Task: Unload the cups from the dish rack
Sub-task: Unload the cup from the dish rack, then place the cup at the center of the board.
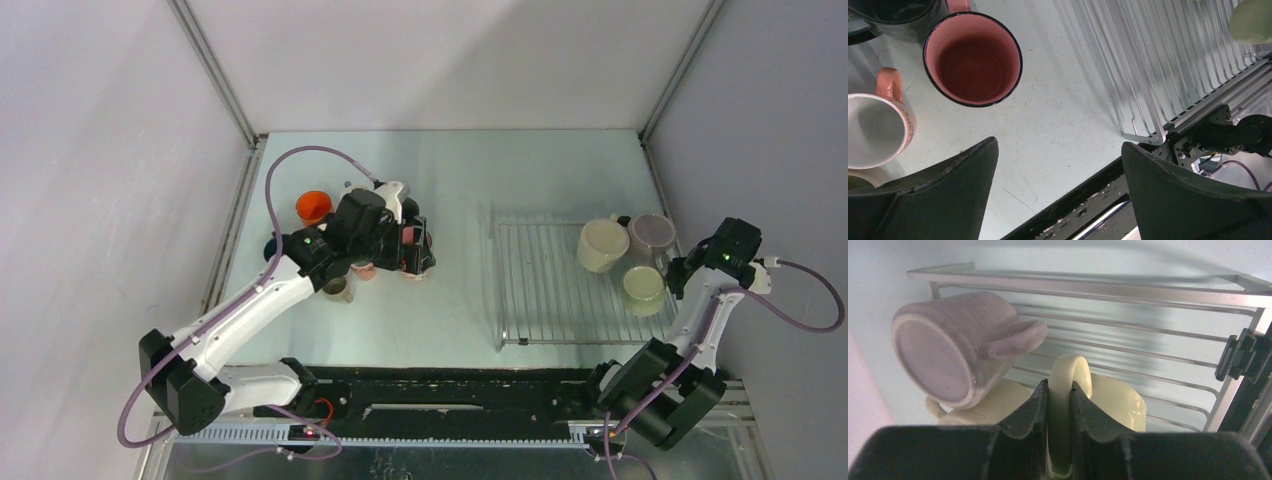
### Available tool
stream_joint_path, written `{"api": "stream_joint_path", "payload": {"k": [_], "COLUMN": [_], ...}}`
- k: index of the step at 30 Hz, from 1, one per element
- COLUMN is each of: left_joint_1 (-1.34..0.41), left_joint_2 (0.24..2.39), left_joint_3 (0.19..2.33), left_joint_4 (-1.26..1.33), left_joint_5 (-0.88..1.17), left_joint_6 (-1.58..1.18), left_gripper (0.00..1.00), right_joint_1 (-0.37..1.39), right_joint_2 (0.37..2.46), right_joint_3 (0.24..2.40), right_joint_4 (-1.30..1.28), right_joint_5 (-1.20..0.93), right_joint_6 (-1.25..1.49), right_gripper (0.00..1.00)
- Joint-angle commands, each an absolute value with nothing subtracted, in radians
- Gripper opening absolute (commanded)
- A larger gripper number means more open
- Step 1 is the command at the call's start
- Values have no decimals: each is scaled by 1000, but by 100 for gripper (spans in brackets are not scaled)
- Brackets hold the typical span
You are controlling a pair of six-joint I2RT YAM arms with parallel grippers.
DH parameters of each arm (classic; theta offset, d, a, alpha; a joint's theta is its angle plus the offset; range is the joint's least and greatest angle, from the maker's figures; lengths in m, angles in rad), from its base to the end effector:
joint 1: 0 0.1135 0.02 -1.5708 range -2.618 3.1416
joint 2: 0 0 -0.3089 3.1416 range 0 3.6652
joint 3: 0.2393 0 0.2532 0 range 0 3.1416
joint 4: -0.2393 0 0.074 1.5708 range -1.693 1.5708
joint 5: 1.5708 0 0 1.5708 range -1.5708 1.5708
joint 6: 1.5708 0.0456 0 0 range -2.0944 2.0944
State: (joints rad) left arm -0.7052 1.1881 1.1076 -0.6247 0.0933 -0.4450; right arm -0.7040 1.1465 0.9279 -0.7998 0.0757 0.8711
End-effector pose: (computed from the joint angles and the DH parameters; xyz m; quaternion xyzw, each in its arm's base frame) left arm 0.1843 -0.1624 0.3627 0.1370 0.8966 -0.2634 0.3285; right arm 0.1568 -0.1377 0.2985 0.6886 0.6710 -0.0135 0.2746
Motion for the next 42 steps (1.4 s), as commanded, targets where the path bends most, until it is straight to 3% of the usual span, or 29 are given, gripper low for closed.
{"api": "stream_joint_path", "payload": {"k": [1,19,33,42], "left_joint_1": [-713,-713,-630,-547], "left_joint_2": [1149,1137,1143,1174], "left_joint_3": [1111,1149,1170,1108], "left_joint_4": [-591,-580,-484,-220], "left_joint_5": [117,186,342,568], "left_joint_6": [-456,-478,-482,-578], "left_gripper": [100,100,100,100], "right_joint_1": [-675,-454,-17,141], "right_joint_2": [1074,955,1094,1218], "right_joint_3": [943,1155,1362,1473], "right_joint_4": [-802,-919,-830,-705], "right_joint_5": [46,-42,-152,-412], "right_joint_6": [854,792,762,727], "right_gripper": [0,0,0,0]}}
